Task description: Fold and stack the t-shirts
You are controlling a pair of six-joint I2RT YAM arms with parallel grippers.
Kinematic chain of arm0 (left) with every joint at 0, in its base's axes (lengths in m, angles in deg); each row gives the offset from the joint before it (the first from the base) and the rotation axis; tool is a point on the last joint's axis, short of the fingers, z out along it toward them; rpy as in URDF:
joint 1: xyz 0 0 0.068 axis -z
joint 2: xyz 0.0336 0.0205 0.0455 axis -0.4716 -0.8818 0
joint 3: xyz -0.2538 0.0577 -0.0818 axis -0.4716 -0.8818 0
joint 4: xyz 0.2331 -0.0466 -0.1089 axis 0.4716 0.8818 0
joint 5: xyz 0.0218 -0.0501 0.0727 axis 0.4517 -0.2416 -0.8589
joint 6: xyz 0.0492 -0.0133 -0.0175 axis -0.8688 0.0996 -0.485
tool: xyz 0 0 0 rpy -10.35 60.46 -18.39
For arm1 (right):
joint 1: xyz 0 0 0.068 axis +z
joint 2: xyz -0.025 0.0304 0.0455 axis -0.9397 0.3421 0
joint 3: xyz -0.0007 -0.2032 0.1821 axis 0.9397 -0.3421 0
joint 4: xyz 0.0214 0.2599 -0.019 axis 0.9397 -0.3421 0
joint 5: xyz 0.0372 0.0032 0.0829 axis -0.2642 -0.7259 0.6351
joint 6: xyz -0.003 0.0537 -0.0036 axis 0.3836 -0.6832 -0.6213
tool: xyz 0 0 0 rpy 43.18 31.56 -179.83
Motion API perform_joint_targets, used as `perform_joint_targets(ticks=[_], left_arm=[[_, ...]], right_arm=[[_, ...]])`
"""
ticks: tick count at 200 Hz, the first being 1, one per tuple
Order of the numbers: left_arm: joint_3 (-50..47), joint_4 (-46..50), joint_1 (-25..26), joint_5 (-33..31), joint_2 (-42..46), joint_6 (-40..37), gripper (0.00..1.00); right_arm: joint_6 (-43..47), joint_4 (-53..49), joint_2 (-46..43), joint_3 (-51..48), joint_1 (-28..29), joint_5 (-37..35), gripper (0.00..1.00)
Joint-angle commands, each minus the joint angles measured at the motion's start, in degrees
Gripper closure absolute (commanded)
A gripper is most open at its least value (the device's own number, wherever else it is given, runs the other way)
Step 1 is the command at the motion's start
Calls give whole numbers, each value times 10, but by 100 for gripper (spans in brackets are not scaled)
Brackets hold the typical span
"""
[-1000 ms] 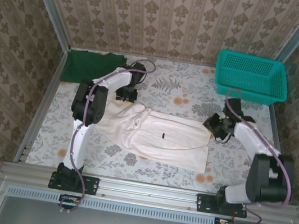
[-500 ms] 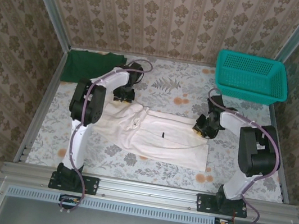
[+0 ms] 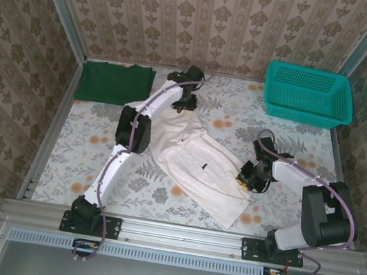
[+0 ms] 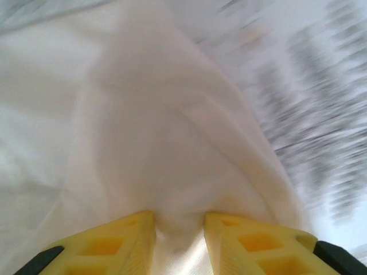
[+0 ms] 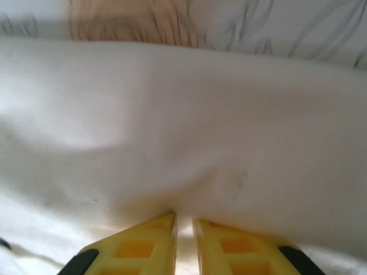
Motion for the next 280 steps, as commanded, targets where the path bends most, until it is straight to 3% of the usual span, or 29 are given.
perform_joint_targets(ticks=[1, 28, 78, 111, 147, 175, 208, 247, 280], left_arm=[[15, -108, 20, 97, -53, 46, 62], [44, -237, 39, 129, -91, 95, 60], [100, -351, 40, 85, -147, 112, 57], [116, -368, 18, 84, -148, 103, 55], [118, -400, 2, 93, -137, 99, 51], [116, -371, -15, 125, -94, 87, 42], [75, -288, -42, 163, -2, 66, 32], [-54, -159, -85, 170, 104, 24, 39], [-108, -66, -83, 138, 120, -11, 55]], right_arm=[[-36, -63, -6, -38, 32, 19, 80], [-34, -106, -35, -49, 65, 9, 79], [-70, -92, -87, -108, 119, 31, 77], [-89, -27, -43, -85, 197, 39, 73], [-85, 27, 66, -9, 259, 49, 69], [-77, 0, 81, 48, 273, 35, 64], [-54, -84, -12, 80, 266, -17, 54], [-30, -145, -133, 72, 214, -33, 54], [-11, -79, -168, 56, 185, -18, 56]])
